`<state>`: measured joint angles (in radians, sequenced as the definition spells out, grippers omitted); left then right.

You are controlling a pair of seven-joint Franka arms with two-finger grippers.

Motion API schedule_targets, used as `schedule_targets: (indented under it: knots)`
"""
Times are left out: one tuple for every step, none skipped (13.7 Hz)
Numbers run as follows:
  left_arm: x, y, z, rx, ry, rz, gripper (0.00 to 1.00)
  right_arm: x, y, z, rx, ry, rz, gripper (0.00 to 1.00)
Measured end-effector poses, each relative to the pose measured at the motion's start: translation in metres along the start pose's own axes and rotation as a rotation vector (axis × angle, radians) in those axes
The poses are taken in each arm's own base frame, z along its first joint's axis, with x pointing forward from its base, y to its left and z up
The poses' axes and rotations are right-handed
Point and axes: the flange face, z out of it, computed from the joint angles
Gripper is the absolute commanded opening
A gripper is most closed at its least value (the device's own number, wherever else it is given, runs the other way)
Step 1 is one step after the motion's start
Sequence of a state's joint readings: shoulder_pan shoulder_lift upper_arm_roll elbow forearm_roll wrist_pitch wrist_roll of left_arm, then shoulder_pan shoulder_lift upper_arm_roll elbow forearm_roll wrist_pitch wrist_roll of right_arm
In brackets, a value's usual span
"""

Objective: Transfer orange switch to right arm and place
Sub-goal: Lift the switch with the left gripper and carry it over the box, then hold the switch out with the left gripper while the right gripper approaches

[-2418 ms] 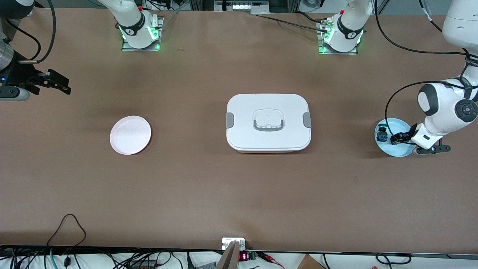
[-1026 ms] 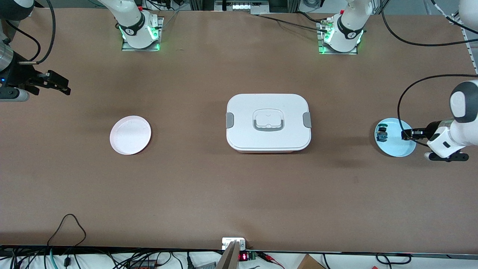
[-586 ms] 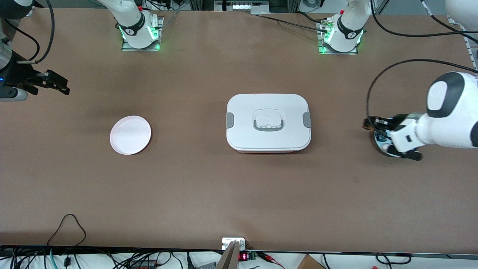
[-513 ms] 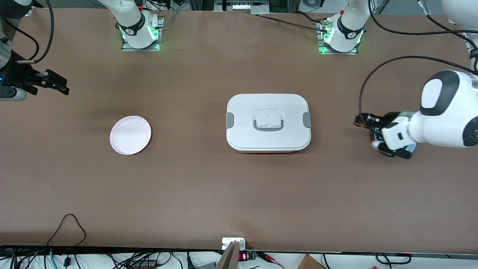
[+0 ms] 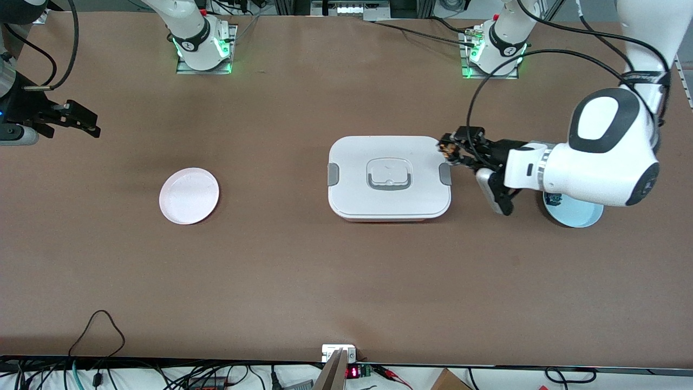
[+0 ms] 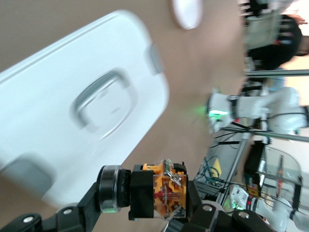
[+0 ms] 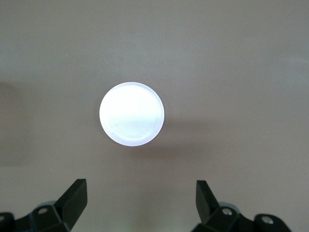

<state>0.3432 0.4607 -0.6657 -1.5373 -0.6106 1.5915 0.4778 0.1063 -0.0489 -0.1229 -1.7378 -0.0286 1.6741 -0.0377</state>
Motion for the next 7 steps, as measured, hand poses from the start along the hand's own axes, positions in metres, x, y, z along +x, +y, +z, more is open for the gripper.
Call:
schedule_targets:
  knots:
    - [0.011, 0.011, 0.006, -0.049, 0.054, 0.090, 0.25, 0.000, 0.000, 0.000, 0.002, 0.000, 0.000, 1.00]
    - [0.020, 0.021, 0.009, -0.102, 0.118, 0.179, 0.25, 0.000, -0.001, 0.000, 0.014, 0.000, 0.001, 1.00]
    - [0.028, 0.030, 0.012, -0.147, 0.171, 0.245, 0.25, 0.001, -0.005, 0.001, 0.046, 0.000, 0.004, 1.00]
    - [0.035, 0.038, 0.014, -0.176, 0.228, 0.297, 0.24, 0.002, -0.012, 0.002, 0.095, -0.001, 0.006, 1.00]
    - [0.044, 0.046, 0.018, -0.186, 0.290, 0.352, 0.24, 0.003, -0.019, 0.003, 0.149, -0.003, 0.009, 1.00]
    - [0.054, 0.056, 0.024, -0.190, 0.350, 0.410, 0.24, 0.005, -0.027, 0.006, 0.212, -0.009, 0.014, 1.00]
    - [0.064, 0.066, 0.034, -0.196, 0.413, 0.463, 0.24, 0.006, -0.035, 0.011, 0.290, -0.025, 0.021, 1.00]
